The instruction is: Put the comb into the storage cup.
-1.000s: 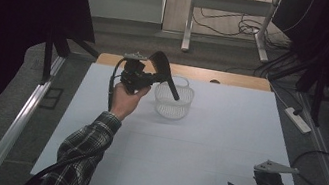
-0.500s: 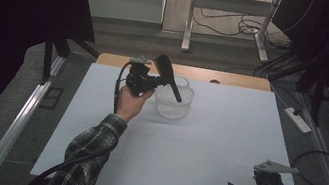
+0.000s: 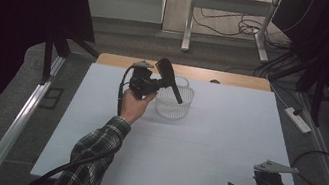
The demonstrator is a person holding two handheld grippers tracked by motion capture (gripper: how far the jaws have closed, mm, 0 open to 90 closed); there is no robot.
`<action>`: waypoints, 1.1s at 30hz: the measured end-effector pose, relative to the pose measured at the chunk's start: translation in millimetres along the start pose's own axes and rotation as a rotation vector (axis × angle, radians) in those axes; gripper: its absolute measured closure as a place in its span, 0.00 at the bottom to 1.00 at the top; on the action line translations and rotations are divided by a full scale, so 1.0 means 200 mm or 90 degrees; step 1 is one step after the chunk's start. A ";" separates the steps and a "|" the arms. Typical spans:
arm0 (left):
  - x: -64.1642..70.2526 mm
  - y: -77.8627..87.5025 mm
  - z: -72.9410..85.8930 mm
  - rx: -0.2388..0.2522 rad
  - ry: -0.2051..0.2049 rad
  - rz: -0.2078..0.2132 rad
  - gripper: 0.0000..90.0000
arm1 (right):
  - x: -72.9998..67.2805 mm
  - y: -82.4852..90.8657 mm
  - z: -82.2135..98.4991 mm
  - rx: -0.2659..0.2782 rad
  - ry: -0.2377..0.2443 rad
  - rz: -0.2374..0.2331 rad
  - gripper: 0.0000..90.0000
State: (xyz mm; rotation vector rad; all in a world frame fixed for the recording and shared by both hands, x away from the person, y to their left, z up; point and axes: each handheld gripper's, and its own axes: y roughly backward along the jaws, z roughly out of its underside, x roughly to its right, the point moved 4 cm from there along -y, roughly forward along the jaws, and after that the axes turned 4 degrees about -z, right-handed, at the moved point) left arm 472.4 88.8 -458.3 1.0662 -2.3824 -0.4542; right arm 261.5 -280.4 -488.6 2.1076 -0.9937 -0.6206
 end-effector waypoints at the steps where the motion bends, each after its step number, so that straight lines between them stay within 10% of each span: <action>1: 0.00 -0.01 0.00 0.000 0.000 0.001 0.97 | 0.00 0.00 0.00 0.000 0.000 0.000 0.00; 33: -0.01 -0.13 0.09 -0.032 0.045 -0.006 0.90 | 0.00 0.00 0.00 -0.004 0.002 0.000 0.00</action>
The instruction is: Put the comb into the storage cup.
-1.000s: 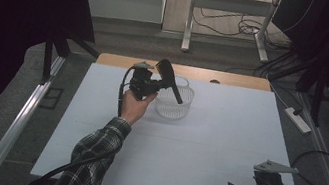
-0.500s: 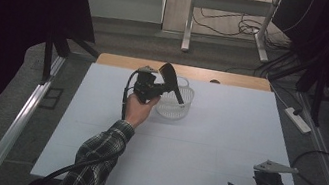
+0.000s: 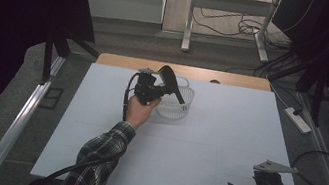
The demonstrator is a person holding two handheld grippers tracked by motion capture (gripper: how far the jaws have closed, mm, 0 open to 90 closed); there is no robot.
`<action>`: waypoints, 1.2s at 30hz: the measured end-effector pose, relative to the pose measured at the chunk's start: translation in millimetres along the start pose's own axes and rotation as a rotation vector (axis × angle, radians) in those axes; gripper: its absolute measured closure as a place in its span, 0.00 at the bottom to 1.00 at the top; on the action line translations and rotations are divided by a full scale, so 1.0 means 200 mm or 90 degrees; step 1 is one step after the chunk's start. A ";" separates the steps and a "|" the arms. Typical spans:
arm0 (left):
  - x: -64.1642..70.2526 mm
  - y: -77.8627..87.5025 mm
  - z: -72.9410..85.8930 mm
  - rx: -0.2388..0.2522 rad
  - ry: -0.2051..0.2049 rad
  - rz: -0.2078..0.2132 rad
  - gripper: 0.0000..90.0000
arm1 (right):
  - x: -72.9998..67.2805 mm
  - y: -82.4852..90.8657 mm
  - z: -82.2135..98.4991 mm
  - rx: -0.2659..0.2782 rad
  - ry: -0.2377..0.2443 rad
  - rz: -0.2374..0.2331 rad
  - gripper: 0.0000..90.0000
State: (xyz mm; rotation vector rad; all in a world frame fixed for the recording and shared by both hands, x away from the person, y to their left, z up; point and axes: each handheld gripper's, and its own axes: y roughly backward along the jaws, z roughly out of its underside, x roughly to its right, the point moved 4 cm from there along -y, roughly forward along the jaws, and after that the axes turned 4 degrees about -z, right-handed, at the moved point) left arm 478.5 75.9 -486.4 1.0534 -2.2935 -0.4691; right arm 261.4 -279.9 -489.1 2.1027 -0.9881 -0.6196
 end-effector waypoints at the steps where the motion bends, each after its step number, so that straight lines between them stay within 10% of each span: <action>1: 0.00 0.00 0.00 -0.002 -0.002 -0.008 0.86 | 0.00 0.00 0.00 -0.001 0.001 -0.001 0.00; 14: -0.02 0.02 0.00 -0.029 -0.042 -0.054 0.51 | 0.00 0.00 0.00 -0.003 0.002 0.000 0.00; 36: 0.00 0.09 0.00 -0.043 -0.108 -0.053 0.31 | 0.00 0.00 0.00 -0.001 0.004 0.001 0.00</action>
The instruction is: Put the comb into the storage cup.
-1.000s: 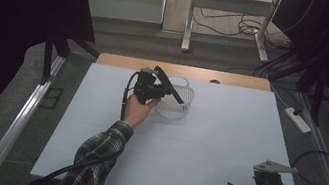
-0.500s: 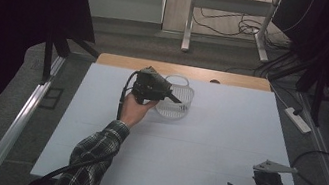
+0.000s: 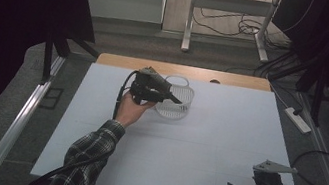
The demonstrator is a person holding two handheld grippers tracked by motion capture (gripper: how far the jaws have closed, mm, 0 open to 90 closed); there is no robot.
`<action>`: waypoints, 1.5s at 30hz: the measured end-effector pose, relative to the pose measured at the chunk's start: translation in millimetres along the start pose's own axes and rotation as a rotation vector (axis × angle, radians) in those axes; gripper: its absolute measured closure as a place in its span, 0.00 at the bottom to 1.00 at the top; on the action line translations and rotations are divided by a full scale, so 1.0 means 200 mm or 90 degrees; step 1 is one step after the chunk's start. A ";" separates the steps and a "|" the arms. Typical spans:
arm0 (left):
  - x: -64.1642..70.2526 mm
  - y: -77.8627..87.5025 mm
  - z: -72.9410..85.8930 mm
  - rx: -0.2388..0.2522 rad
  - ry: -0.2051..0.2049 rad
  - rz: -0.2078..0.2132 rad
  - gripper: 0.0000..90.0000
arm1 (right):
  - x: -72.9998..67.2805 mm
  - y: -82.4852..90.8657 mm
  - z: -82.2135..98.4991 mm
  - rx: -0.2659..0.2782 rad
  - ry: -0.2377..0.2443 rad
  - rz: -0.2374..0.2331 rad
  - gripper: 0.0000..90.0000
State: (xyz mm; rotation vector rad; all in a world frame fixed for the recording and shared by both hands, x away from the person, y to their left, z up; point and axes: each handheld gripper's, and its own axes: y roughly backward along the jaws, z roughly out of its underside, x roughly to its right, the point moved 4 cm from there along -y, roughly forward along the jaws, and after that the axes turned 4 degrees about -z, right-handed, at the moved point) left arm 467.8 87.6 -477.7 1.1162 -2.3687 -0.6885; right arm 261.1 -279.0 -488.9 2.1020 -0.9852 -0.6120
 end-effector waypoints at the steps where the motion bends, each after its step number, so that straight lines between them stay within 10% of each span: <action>1: 0.00 0.00 0.00 0.000 -0.004 -0.003 0.30 | 0.00 0.00 0.00 0.000 0.000 0.000 0.00; 18: 0.01 0.06 0.02 -0.003 -0.050 -0.008 0.17 | 0.00 0.00 0.00 0.000 0.001 0.001 0.00; 45: 0.00 0.14 0.08 -0.030 -0.054 0.030 0.01 | 0.00 0.00 0.00 -0.001 0.005 0.002 0.00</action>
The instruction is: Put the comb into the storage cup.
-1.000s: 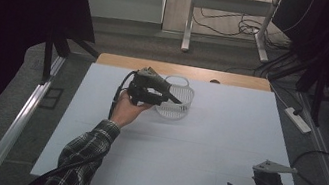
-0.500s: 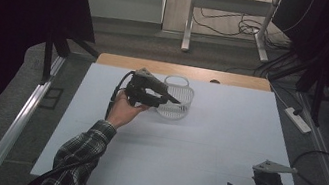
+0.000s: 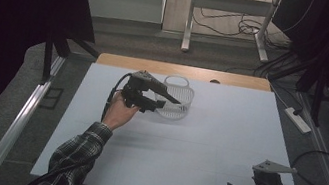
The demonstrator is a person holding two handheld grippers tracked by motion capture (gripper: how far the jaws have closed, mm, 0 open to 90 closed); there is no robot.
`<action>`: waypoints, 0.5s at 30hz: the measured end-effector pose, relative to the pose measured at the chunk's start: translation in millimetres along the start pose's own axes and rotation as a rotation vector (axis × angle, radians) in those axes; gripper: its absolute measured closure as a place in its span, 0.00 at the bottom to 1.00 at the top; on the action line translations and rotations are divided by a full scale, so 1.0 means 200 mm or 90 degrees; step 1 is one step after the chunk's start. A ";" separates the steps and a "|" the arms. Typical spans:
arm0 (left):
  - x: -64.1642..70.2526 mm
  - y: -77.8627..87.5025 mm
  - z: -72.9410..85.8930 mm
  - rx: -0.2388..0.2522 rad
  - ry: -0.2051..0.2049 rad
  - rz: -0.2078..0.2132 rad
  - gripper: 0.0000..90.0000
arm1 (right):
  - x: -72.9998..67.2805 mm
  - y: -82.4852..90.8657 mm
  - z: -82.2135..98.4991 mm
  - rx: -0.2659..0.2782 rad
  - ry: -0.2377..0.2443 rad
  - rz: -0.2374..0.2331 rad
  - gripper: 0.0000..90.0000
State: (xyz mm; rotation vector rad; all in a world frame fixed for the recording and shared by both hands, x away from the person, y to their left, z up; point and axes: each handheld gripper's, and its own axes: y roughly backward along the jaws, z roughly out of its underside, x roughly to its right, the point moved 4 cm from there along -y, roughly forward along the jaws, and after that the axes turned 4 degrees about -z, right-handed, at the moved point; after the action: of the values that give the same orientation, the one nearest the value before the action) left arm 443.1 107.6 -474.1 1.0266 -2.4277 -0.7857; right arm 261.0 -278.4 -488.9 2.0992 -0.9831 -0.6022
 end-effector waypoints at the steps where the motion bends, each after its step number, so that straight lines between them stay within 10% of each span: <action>1: 0.00 0.01 0.01 0.002 0.000 -0.002 0.01 | 0.00 0.00 0.00 0.000 0.000 0.000 0.00; 15: -0.02 0.06 0.07 0.025 -0.008 -0.034 0.00 | 0.00 0.00 0.00 -0.002 0.001 0.003 0.00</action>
State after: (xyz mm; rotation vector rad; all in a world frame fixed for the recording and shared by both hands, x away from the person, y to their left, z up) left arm 432.2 121.4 -477.8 1.1097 -2.4448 -0.7672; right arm 260.8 -277.6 -489.1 2.0941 -0.9860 -0.5996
